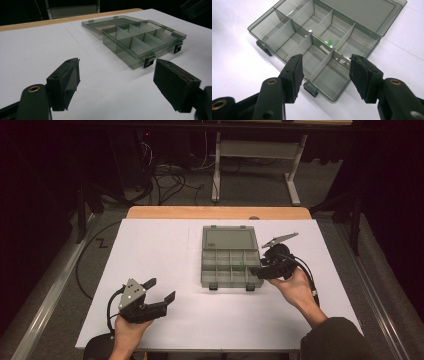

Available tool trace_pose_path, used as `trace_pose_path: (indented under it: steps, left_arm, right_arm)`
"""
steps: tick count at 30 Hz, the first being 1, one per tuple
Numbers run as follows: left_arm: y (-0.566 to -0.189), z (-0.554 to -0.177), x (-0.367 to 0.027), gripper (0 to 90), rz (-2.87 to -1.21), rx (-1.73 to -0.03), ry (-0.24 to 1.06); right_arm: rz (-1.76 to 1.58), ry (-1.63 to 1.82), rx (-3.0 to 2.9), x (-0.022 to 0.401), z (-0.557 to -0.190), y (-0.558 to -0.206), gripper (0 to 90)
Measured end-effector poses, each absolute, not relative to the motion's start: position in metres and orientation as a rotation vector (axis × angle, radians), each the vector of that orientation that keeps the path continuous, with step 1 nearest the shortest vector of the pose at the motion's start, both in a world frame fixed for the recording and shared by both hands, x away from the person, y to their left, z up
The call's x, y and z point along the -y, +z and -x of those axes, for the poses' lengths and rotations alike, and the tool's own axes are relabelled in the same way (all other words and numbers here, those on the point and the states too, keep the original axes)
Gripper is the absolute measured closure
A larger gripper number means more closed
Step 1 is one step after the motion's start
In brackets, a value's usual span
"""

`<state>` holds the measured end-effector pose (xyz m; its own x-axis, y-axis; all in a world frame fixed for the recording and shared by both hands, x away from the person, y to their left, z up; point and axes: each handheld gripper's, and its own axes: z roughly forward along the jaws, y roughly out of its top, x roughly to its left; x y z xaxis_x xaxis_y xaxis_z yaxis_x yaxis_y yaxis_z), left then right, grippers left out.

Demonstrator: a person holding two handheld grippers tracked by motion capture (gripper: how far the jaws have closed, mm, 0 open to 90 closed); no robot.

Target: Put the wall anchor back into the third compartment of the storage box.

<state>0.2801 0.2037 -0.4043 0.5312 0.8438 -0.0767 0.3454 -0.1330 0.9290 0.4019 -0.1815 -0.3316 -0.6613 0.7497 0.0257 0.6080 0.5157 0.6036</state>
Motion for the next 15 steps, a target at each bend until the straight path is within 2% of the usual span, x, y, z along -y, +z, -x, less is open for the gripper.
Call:
trace_pose_path:
  steps: [15]
  left_arm:
    - [-0.404,-0.280,-0.204,21.6,-1.713,-1.004,0.589]
  right_arm:
    - [-1.160,0.926,-2.478,0.204,-0.381,-0.341,42.2]
